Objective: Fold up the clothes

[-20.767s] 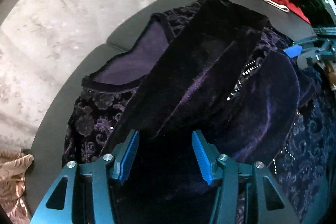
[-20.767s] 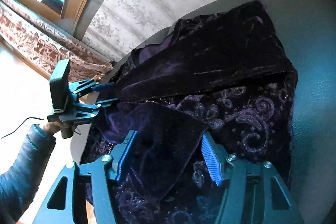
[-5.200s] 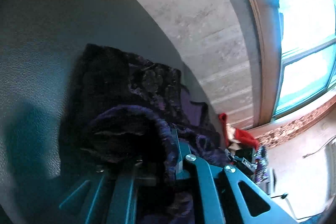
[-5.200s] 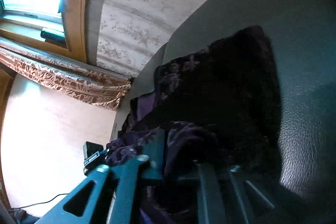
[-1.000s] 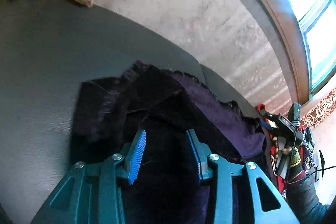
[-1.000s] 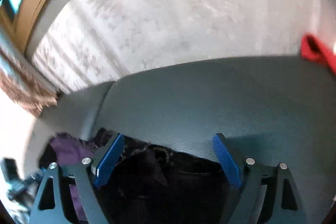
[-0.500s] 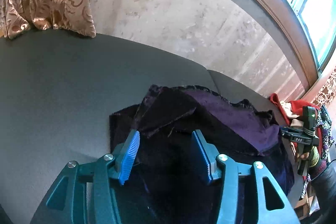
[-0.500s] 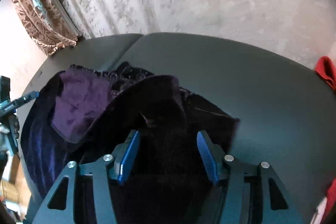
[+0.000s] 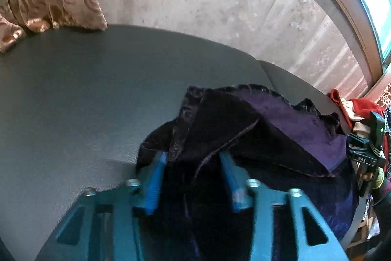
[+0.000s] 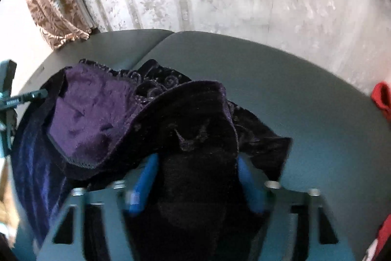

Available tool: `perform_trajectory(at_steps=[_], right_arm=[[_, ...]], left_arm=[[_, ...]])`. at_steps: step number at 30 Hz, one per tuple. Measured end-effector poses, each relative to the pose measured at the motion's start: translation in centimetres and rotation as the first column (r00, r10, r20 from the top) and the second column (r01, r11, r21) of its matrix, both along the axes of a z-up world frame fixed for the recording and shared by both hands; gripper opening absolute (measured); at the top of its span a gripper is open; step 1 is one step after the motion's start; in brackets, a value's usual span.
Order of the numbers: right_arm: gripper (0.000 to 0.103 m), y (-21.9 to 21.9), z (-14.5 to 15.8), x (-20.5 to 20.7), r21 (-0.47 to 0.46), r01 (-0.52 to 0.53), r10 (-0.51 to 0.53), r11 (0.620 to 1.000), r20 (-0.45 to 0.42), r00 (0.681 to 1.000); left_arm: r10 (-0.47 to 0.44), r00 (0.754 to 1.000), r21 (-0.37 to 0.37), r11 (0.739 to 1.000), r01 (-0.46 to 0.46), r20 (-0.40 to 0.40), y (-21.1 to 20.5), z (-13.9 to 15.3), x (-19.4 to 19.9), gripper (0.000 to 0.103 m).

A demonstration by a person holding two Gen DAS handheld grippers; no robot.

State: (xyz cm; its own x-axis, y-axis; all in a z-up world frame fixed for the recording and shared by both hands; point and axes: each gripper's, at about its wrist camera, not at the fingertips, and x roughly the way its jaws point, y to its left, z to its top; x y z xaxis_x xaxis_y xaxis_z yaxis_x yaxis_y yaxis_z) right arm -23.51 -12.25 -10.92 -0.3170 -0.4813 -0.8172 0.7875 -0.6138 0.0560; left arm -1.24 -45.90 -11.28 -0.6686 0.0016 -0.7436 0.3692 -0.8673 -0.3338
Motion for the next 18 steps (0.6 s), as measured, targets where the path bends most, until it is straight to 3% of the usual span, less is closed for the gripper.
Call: perform_trajectory(at_steps=[1, 2, 4, 7, 11, 12, 15, 17, 18], right_arm=[[0.02, 0.2, 0.3, 0.0, 0.003, 0.013, -0.012, 1.0, -0.009, 1.0], [0.019, 0.5, 0.8, 0.0, -0.006, 0.025, -0.025, 1.0, -0.021, 0.999], [0.007, 1.3, 2.0, 0.0, -0.04, 0.053, -0.055, 0.998, -0.057, 0.997], [0.007, 2.6, 1.3, -1.3, -0.05, 0.127, -0.127, 0.991, -0.003, 0.992], [0.006, 3.0, 0.1, -1.8, -0.048, 0.151, -0.149, 0.987, 0.045, 0.988], [0.01, 3.1, 0.2, -2.0, -0.061, 0.162, -0.158, 0.985, 0.063, 0.985], [0.025, 3.7, 1.3, -2.4, -0.086, 0.183, -0.176, 0.979, 0.081, 0.981], [0.032, 4.1, 2.8, -1.8, -0.102, 0.177, -0.173, 0.979, 0.042, 0.984], [0.041, 4.2, 3.6, -1.3, -0.113, 0.168, -0.166, 0.979, 0.027, 0.986]], left_arm=[[0.031, 0.999, 0.022, 0.999, -0.03, -0.027, -0.4, 0.3, 0.6, 0.009], [0.07, 0.996, 0.049, 0.997, -0.067, -0.053, -0.8, 0.5, 1.2, 0.009], [0.15, 0.983, 0.106, 0.985, -0.139, -0.102, -1.8, 1.0, 2.5, 0.007], [0.227, 0.974, 0.156, 0.962, -0.223, -0.006, -2.8, -1.5, 3.0, 0.006], [0.283, 0.959, 0.164, 0.946, -0.278, -0.005, -2.6, -1.3, 3.6, 0.013], [0.302, 0.953, 0.15, 0.943, -0.298, -0.01, -2.4, -0.7, 3.8, 0.021], [0.343, 0.938, 0.082, 0.937, -0.338, -0.048, -1.5, 1.6, 4.7, 0.026], [0.327, 0.941, 0.079, 0.944, -0.32, -0.087, -0.9, 2.9, 5.2, 0.028], [0.3, 0.948, 0.104, 0.952, -0.289, -0.107, -0.7, 3.3, 5.1, 0.028]])
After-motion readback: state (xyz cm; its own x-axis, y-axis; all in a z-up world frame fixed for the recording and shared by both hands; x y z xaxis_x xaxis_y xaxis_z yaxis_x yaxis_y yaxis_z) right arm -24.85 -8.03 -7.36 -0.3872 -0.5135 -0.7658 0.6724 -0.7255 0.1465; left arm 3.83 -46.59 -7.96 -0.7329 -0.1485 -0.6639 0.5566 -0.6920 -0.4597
